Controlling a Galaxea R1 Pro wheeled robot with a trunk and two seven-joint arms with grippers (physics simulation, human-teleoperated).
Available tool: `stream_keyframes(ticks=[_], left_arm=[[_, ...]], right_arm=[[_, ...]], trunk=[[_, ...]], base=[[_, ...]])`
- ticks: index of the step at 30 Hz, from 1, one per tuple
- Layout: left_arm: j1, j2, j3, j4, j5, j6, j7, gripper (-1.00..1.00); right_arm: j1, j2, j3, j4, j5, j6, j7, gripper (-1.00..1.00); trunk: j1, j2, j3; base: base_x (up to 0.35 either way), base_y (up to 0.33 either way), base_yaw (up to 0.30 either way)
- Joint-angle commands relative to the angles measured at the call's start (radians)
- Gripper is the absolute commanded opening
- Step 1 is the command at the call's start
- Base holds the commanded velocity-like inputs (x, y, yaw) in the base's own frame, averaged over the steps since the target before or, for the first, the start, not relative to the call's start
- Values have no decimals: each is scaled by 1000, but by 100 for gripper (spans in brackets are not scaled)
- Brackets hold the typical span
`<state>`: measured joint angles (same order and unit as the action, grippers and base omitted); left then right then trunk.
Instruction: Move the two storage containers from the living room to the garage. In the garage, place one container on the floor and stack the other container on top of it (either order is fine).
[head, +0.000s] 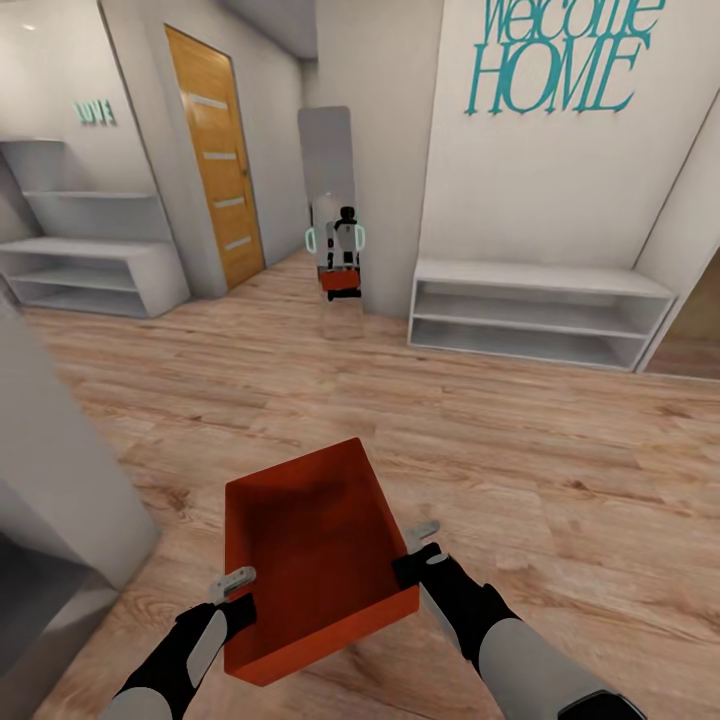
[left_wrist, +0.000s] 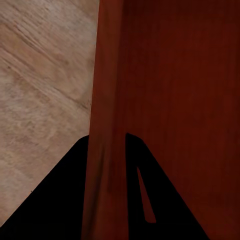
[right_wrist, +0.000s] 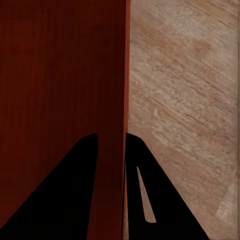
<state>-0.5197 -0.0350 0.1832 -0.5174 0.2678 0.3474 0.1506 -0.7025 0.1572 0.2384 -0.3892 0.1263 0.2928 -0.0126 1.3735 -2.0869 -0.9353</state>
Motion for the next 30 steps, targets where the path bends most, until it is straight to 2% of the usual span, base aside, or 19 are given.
stream_keyframes(ticks=[1, 30], left_arm=[[0, -15, -79, 0, 42, 30, 7, -100], [0, -14, -79, -1, 42, 30, 7, -100]], right_arm=[[0, 17, 73, -3, -10, 6, 26, -100], [6, 17, 73, -5, -10, 5, 26, -100]], trunk=[[0, 0, -1], [0, 0, -1]], base=[[341, 0, 0], [341, 0, 0]])
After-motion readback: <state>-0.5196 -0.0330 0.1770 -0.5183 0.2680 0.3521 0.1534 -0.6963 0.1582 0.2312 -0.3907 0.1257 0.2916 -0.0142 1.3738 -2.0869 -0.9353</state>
